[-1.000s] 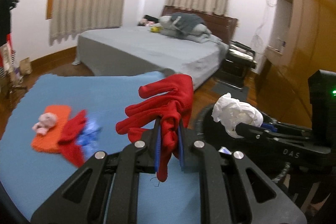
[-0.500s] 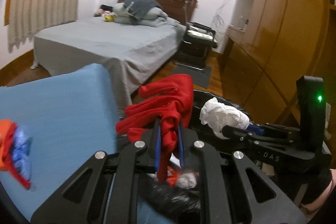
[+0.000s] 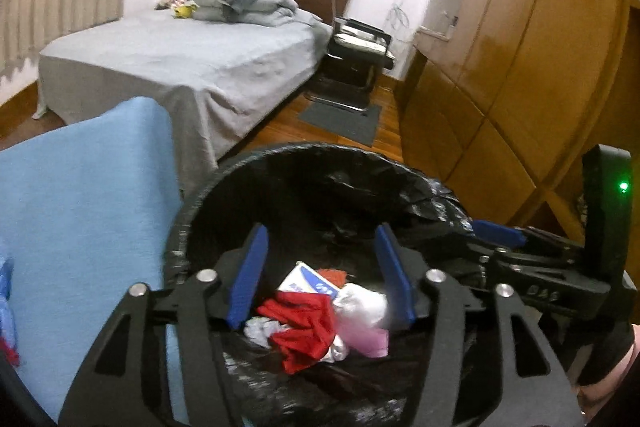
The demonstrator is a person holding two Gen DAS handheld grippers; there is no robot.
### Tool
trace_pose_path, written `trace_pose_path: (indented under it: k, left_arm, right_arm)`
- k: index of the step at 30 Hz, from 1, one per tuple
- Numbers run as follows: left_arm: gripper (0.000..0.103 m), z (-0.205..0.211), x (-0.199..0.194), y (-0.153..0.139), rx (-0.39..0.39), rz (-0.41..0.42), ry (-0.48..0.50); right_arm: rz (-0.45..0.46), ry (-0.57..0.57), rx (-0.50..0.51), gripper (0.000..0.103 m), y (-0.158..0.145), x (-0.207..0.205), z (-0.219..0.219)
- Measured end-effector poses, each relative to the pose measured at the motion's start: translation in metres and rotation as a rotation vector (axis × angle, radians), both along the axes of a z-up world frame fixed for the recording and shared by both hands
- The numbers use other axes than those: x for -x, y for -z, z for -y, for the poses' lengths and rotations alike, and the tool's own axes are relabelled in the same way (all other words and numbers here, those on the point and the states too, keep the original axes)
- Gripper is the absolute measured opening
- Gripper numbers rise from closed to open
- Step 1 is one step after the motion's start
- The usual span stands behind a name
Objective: Collect trash
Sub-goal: 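Carry the red gloves and white cloth over the bin and open both grippers, then move both grippers back to the remaining items on the table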
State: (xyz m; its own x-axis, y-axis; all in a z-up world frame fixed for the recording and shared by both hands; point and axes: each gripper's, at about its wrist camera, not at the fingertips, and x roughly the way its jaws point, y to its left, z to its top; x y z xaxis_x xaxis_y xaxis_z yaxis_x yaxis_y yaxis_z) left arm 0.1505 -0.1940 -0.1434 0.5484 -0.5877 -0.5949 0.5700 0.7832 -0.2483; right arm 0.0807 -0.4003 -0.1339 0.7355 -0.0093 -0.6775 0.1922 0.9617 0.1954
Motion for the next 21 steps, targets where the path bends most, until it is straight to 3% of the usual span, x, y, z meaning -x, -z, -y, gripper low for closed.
trace_pose_path:
  k: [3, 8, 12, 21]
  left_arm:
    - [0.076, -0.023, 0.003, -0.009, -0.004, 0.035, -0.068]
    - [0.085, -0.076, 0.008, -0.024, -0.041, 0.098, -0.192]
    - [0.086, -0.124, 0.014, -0.031, -0.077, 0.135, -0.304]
    - [0.086, -0.233, 0.023, -0.029, -0.126, 0.127, -0.563]
  right_arm:
    - [0.026, 0.014, 0.002, 0.093, -0.006, 0.002, -0.003]
    - [0.059, -0.019, 0.008, 0.097, -0.017, -0.006, -0.024]
    - [0.072, -0.081, 0.015, 0.097, -0.023, -0.017, -0.055]
    - [0.062, -0.275, 0.015, 0.097, -0.015, -0.052, -0.143]
